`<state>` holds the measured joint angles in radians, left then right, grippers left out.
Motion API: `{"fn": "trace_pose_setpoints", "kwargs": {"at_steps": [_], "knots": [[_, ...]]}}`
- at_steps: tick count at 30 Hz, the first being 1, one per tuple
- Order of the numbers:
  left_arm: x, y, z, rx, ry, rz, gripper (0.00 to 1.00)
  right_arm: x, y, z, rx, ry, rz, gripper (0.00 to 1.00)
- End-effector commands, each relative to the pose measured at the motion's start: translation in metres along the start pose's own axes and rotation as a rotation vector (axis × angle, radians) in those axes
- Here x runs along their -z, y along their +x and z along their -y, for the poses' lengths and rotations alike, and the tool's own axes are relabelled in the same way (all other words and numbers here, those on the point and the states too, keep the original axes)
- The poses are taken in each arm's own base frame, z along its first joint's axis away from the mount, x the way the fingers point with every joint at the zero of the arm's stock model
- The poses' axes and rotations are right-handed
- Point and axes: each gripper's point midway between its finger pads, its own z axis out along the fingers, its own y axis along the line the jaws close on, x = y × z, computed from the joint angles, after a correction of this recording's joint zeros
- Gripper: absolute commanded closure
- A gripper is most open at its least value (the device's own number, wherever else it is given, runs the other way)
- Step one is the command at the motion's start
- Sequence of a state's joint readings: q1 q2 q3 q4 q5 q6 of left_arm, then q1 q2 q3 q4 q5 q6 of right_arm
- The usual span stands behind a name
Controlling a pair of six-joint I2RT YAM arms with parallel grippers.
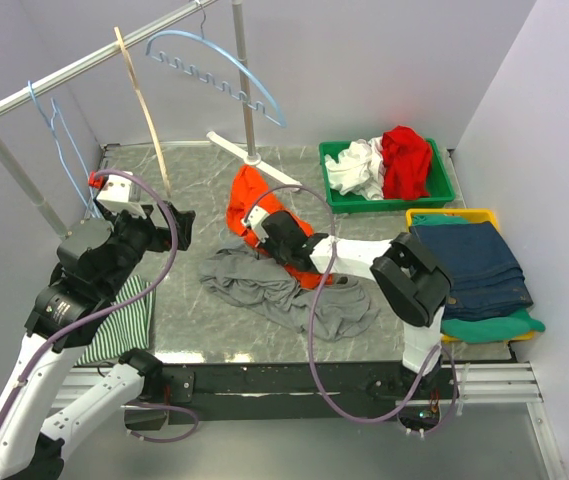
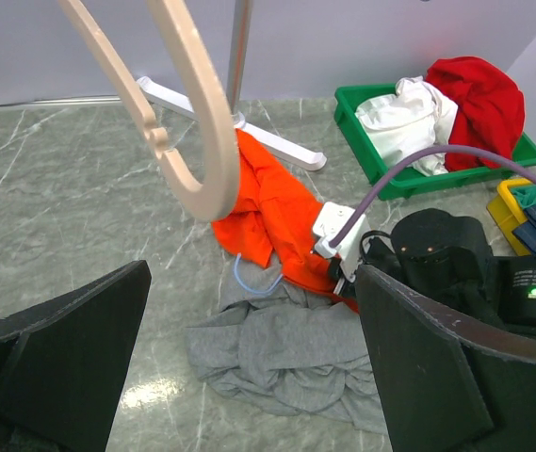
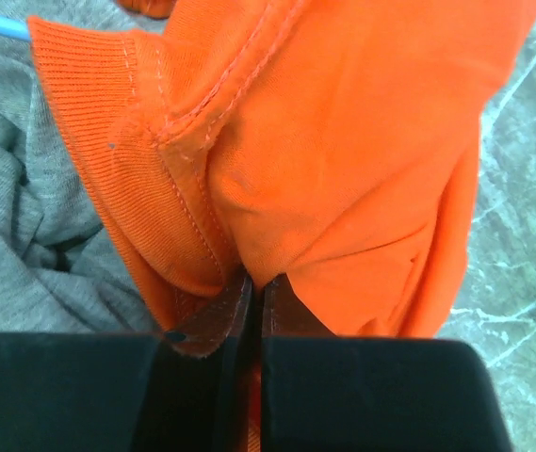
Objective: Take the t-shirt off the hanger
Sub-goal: Pick up the hanger at the center of the board.
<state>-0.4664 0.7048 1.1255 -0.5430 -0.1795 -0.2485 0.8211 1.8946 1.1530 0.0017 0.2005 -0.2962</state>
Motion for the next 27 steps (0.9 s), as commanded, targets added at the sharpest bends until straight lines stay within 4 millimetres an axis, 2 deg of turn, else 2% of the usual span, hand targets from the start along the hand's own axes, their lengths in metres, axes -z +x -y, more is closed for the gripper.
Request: {"fn": "trace_pose_setpoints", "kwargs": {"at_steps": [1,2,4,5,7,11,13,14,15,16,17,18,20,21,23,24,25,27], "knots": [[0.001,-0.009,0.006,-0.001,0.029,0.026,0.04,0.033,-0.045,0.023,-0.071,0.048,0.145,1.00],[0.002,-0.010,0.007,0.000,0.034,0.027,0.04,0.045,-0.048,0.026,-0.079,0.053,0.163,1.00],[0.000,-0.008,0.008,0.001,0.040,0.023,0.04,0.057,-0.048,0.027,-0.075,0.044,0.166,1.00],[0.000,-0.008,0.009,0.003,0.048,0.026,0.04,0.069,-0.054,0.032,-0.078,0.051,0.192,1.00],[-0.001,-0.008,0.011,0.002,0.057,0.024,0.03,0.080,-0.052,0.033,-0.071,0.042,0.185,1.00],[-0.002,-0.009,0.015,0.005,0.079,0.028,0.04,0.118,-0.066,0.036,-0.048,-0.001,0.249,1.00],[-0.001,-0.009,0.017,0.002,0.092,0.030,0.03,0.131,-0.063,0.028,-0.026,-0.077,0.236,1.00],[-0.001,-0.010,0.018,0.001,0.095,0.033,0.04,0.144,-0.075,0.018,-0.010,-0.170,0.280,1.00],[0.002,-0.011,0.020,0.000,0.109,0.037,0.03,0.150,-0.066,0.010,-0.003,-0.235,0.243,1.00],[0.003,-0.012,0.021,-0.002,0.116,0.041,0.03,0.158,-0.067,0.003,0.005,-0.302,0.247,1.00],[0.004,-0.013,0.022,-0.008,0.123,0.044,0.03,0.166,-0.074,0.004,0.014,-0.341,0.260,1.00],[0.006,-0.014,0.024,-0.011,0.135,0.045,0.04,0.178,-0.069,-0.017,0.030,-0.479,0.256,1.00],[0.012,-0.015,0.031,-0.028,0.186,0.050,0.04,0.191,-0.073,-0.022,0.044,-0.562,0.284,1.00],[0.016,-0.015,0.034,-0.037,0.209,0.052,0.04,0.203,-0.072,-0.037,0.053,-0.670,0.302,1.00],[0.026,-0.014,0.048,-0.069,0.302,0.053,0.04,0.213,-0.076,-0.043,0.073,-0.735,0.329,1.00],[0.034,-0.016,0.051,-0.078,0.333,0.067,0.04,0.219,-0.071,-0.047,0.076,-0.777,0.314,1.00],[0.039,-0.016,0.057,-0.098,0.375,0.074,0.03,0.230,-0.078,-0.052,0.090,-0.837,0.347,1.00],[0.057,-0.011,0.078,-0.135,0.524,0.066,0.04,0.237,-0.076,-0.054,0.101,-0.886,0.342,1.00]]}}
